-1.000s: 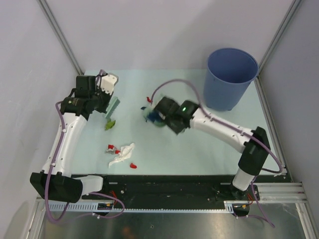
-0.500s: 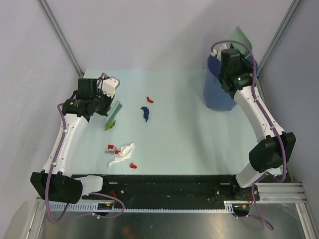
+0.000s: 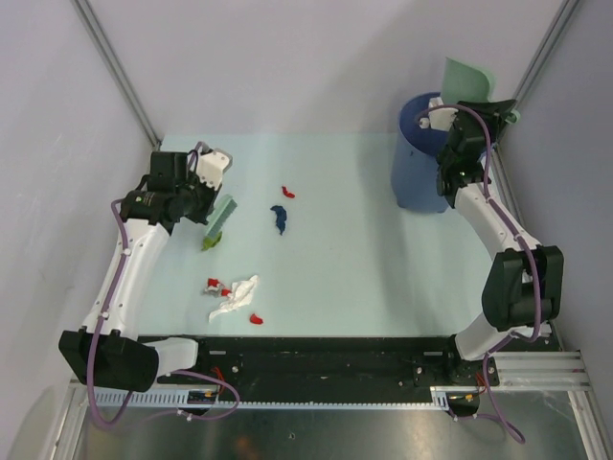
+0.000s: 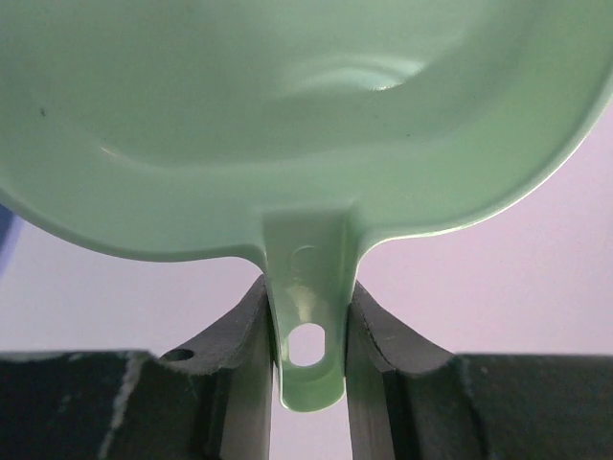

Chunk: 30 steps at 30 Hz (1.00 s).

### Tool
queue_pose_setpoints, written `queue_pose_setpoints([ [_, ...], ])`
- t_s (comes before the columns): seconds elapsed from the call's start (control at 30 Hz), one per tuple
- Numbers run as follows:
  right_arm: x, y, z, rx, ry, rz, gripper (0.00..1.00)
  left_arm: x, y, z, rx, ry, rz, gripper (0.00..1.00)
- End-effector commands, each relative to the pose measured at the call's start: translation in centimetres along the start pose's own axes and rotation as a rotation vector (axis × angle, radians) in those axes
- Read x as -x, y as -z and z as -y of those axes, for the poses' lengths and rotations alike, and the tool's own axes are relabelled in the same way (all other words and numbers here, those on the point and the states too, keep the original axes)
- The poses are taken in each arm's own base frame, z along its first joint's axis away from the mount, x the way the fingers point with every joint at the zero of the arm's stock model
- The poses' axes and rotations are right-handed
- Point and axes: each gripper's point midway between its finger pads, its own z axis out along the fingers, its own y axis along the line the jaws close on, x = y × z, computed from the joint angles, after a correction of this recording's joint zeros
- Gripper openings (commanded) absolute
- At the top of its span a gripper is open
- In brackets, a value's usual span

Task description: Sweep away the paper scraps from the table

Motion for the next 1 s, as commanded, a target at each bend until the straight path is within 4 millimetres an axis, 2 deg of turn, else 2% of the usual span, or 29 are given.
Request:
queue_pose_setpoints([
  [0.0,-2.0,1.2,4.8,-0.147,-0.014,-0.016,0.00,0.9,0.1,0.1,-0.011,-0.020,0.041,0.00],
  [0.1,-3.1,2.2,6.4,-0.210,-0.153,-0.045,0.00,1.0,-0.1,0.4,-0.032,-0.012,0.045,0.00],
  [0.13,-3.2,2.9,7.8,-0.231,-0.225,-0.048,0.00,1.0,-0.2,0.7,-0.049,-0.009,0.047,0.00],
  [0.2,-3.7,4.0,8.1,-0.184,-0.353,-0.086,0.00,1.3,-0.4,1.0,-0.069,-0.004,0.052,0.00],
  [0.3,-1.3,7.0,8.2,-0.014,-0.631,-0.007,0.00,1.9,-0.9,1.6,-0.117,0.013,0.065,0.00],
  [0.33,0.9,8.4,5.5,0.133,-0.712,0.047,0.00,2.3,-1.0,1.8,-0.130,0.024,0.070,0.00],
  [0.37,2.4,10.4,6.7,0.181,-0.801,0.127,0.00,2.4,-1.5,2.1,-0.152,0.036,0.065,0.00],
  [0.4,3.8,11.9,6.0,0.252,-0.835,0.175,0.00,3.0,-1.5,2.1,-0.158,0.038,0.076,0.00],
  [0.43,5.6,13.8,3.8,0.384,-0.914,0.216,0.00,3.3,-1.7,2.1,-0.162,0.051,0.076,0.00],
  [0.47,7.7,16.2,3.0,0.466,-0.925,0.286,0.00,3.6,-2.0,2.3,-0.167,0.049,0.076,0.00],
  [0.5,9.0,17.7,1.8,0.545,-0.938,0.316,0.00,4.0,-2.5,2.2,-0.165,0.049,0.072,0.00],
  [0.53,10.6,19.8,-0.5,0.671,-0.899,0.363,0.00,4.2,-2.9,2.1,-0.160,0.053,0.068,0.00],
  [0.57,12.0,21.7,-1.8,0.760,-0.938,0.373,0.00,4.8,-3.3,2.2,-0.152,0.044,0.074,0.00],
  [0.6,14.0,23.8,-4.0,0.850,-0.888,0.395,0.00,5.0,-3.9,1.8,-0.127,0.037,0.065,0.00],
  [0.67,16.5,27.9,-7.5,1.059,-0.841,0.429,0.00,6.1,-4.7,1.9,-0.104,0.012,0.084,0.00],
  [0.7,18.1,30.1,-10.0,1.144,-0.774,0.437,0.00,6.7,-5.0,1.7,-0.093,0.005,0.091,0.00],
  [0.73,19.0,31.8,-11.4,1.224,-0.739,0.443,0.00,6.8,-6.0,1.3,-0.071,0.000,0.074,0.00],
  [0.8,19.8,33.7,-13.6,1.302,-0.694,0.415,0.00,8.1,-6.8,1.1,-0.051,-0.016,0.090,0.00],
  [0.83,20.5,34.7,-15.7,1.350,-0.638,0.383,0.00,8.1,-8.0,0.9,-0.045,-0.014,0.069,0.00],
  [0.9,20.9,35.7,-17.5,1.403,-0.606,0.341,0.00,9.4,-8.7,0.2,-0.022,-0.013,0.082,0.00],
  [0.97,21.5,37.1,-19.7,1.478,-0.559,0.307,0.00,9.4,-10.4,-0.1,-0.010,-0.013,0.054,0.00],
])
